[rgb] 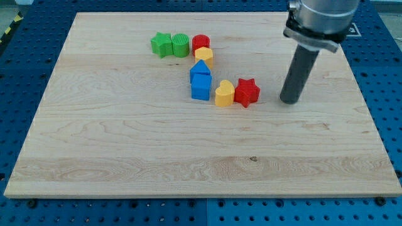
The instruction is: Slightly slide the heart to the top
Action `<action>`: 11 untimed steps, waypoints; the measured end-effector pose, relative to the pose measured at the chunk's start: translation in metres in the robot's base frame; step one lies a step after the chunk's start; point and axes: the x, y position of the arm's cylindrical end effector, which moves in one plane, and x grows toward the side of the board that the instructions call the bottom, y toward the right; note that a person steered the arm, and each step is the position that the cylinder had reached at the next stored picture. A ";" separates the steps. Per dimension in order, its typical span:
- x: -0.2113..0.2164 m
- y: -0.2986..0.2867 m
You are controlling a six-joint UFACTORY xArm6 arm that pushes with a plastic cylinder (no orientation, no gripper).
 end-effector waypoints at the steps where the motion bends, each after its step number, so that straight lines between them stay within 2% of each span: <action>1: 0.028 -0.021; 2: 0.029 -0.077; 4: 0.003 -0.104; 7: 0.002 -0.107; 8: 0.033 -0.103; 9: 0.036 -0.049; 11: 0.022 -0.044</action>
